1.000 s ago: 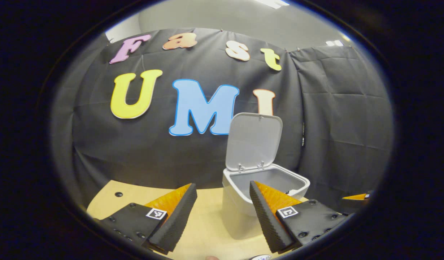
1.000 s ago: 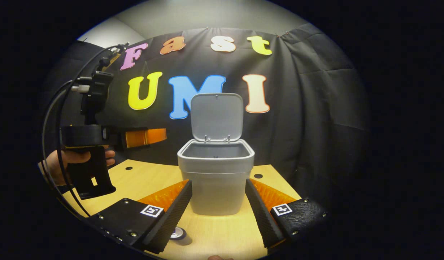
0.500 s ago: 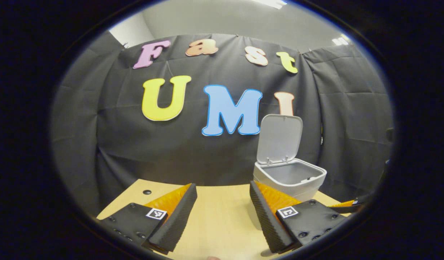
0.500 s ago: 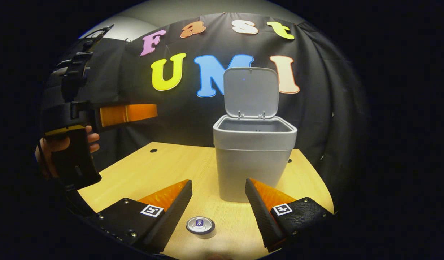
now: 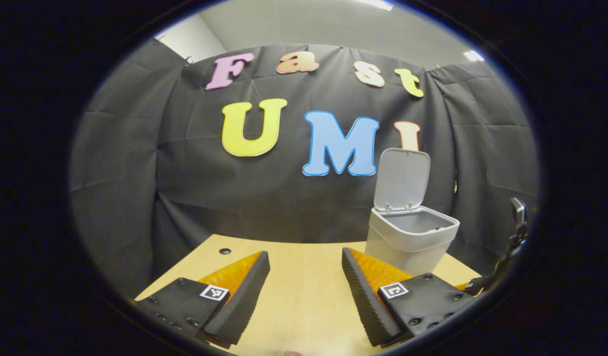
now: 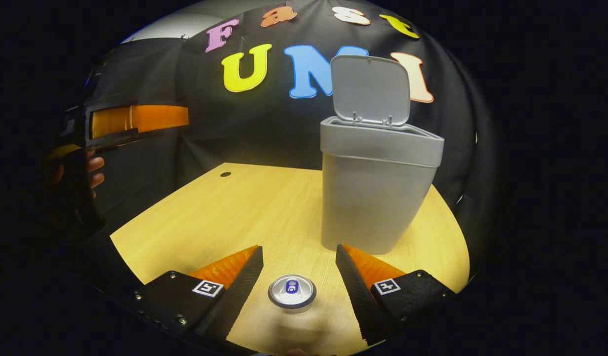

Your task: Press the lid of the desktop garbage bin to open it, pick up the crumpled paper on the desktop and throw it into the bin, then pick up the pop can on the desktop and drop it into the bin, and finally close the garbage bin lid.

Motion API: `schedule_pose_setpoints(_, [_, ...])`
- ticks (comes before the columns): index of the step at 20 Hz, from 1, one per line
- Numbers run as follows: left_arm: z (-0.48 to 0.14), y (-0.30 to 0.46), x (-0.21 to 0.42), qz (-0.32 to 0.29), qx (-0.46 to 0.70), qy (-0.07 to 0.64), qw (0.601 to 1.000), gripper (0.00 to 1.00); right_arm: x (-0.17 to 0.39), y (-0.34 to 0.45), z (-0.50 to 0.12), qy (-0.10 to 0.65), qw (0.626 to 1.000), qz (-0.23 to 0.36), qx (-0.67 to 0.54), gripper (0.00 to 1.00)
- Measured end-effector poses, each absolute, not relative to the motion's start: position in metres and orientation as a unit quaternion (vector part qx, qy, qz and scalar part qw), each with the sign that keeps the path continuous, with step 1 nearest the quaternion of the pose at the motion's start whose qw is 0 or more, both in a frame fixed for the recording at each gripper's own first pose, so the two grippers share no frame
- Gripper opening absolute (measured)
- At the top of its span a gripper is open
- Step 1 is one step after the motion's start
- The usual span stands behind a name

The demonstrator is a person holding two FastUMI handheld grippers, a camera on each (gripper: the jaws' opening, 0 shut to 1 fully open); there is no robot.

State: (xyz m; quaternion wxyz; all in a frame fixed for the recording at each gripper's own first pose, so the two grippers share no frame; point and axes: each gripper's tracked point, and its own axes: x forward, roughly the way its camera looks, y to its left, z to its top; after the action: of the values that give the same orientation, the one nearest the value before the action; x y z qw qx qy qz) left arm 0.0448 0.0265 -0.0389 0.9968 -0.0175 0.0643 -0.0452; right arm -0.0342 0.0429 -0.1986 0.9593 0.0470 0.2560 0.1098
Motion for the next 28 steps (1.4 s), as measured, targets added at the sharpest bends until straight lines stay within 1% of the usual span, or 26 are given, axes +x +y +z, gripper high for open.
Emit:
schedule_pose_setpoints(6, [-0.045, 0.045, 0.023, -0.021, -0.005, 0.062, 0.998, 0.96, -0.038, 0.057, -0.235, 0.315, 0.939, 0.127, 0.056, 0.95])
schedule_pose_setpoints(11, [-0.05, 0.051, 0.017, -0.014, -0.007, 0.07, 0.997, 0.96, -0.045, 0.057, -0.261, 0.356, 0.925, 0.118, 0.053, 0.95])
schedule_pose_setpoints(15, [-0.056, 0.049, 0.015, -0.017, -0.006, 0.078, 0.997, 0.96, -0.043, 0.057, -0.276, 0.373, 0.919, 0.118, 0.051, 0.95])
schedule_pose_setpoints(17, [-0.056, 0.048, 0.014, -0.018, -0.005, 0.079, 0.997, 0.96, -0.043, 0.058, -0.278, 0.377, 0.917, 0.117, 0.052, 0.95])
schedule_pose_setpoints(19, [-0.054, 0.048, 0.014, -0.018, -0.003, 0.077, 0.997, 0.96, -0.045, 0.058, -0.278, 0.376, 0.917, 0.119, 0.049, 0.86])
schedule_pose_setpoints(28, [-0.058, 0.048, 0.016, -0.015, -0.006, 0.082, 0.997, 0.96, -0.047, 0.056, -0.26, 0.357, 0.923, 0.134, 0.047, 0.86])
